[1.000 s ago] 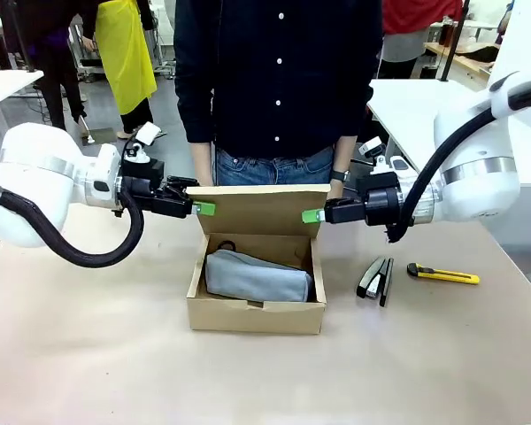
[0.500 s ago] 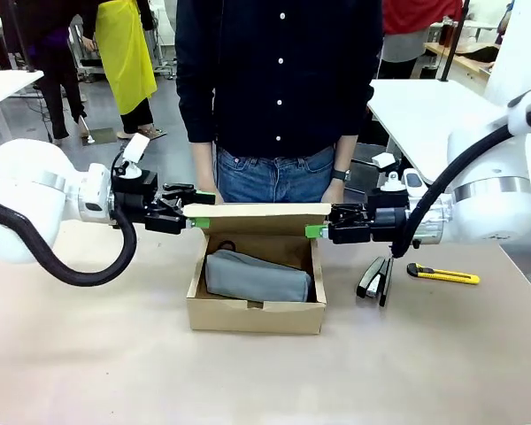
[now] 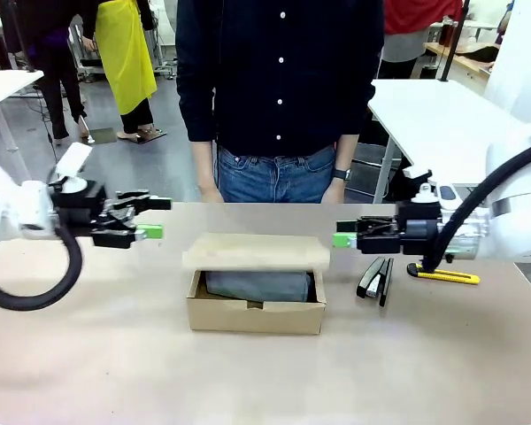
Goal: Pack the item into the box.
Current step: Close the Mailer Box.
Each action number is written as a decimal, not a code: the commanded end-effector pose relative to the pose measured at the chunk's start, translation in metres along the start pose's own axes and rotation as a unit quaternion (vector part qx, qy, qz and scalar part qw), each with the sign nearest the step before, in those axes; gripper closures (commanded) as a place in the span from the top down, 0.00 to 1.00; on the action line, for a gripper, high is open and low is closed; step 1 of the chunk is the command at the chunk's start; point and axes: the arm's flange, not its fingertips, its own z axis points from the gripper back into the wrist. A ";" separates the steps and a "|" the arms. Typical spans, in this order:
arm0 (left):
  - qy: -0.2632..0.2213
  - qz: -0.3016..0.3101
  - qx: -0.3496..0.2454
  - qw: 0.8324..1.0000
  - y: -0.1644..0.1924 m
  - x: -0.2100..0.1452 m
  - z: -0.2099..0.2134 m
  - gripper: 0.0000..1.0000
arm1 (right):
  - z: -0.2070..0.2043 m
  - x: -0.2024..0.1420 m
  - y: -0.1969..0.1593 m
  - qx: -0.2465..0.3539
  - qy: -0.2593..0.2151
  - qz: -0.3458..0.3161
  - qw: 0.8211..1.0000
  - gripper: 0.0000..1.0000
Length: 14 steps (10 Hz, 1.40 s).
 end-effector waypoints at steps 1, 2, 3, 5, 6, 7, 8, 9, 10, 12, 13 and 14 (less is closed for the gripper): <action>-0.027 -0.017 0.059 0.998 -0.024 0.006 0.025 1.00 | 0.033 -0.002 0.024 0.014 -0.040 -0.023 0.999 1.00; -0.043 -0.026 0.072 0.996 -0.022 0.010 0.021 1.00 | 0.030 0.006 0.024 0.015 -0.059 -0.009 0.998 1.00; -0.051 -0.042 0.068 0.996 -0.016 0.013 0.009 1.00 | 0.021 0.016 0.025 0.028 -0.058 0.015 0.998 1.00; -0.035 -0.058 0.036 0.997 0.006 0.015 -0.032 1.00 | -0.015 0.020 0.016 0.053 -0.006 0.052 0.997 1.00; -0.012 -0.067 0.016 0.998 0.015 0.011 -0.053 1.00 | -0.033 0.016 0.009 0.048 0.024 0.065 0.996 1.00; 0.004 -0.062 -0.021 0.998 0.024 0.005 -0.076 1.00 | -0.050 0.012 0.003 0.064 0.046 0.077 0.994 1.00; 0.039 -0.056 -0.035 0.997 0.033 -0.004 -0.095 1.00 | -0.069 0.006 -0.005 0.054 0.072 0.084 0.992 1.00; 0.053 -0.040 -0.062 0.996 0.038 -0.014 -0.110 1.00 | -0.085 -0.002 -0.013 0.050 0.101 0.081 0.990 1.00; 0.081 -0.031 -0.057 0.995 0.043 -0.024 -0.120 1.00 | -0.098 -0.012 -0.022 0.022 0.142 0.082 0.986 1.00; 0.103 -0.023 -0.065 0.992 0.044 -0.032 -0.121 1.00 | -0.102 -0.016 -0.023 0.020 0.166 0.102 0.981 1.00; 0.098 -0.013 -0.076 0.992 0.045 -0.034 -0.119 1.00 | -0.101 -0.016 -0.022 0.025 0.160 0.110 0.981 1.00; 0.103 0.002 -0.081 0.991 0.047 -0.038 -0.118 1.00 | -0.101 -0.016 -0.022 0.024 0.160 0.113 0.980 1.00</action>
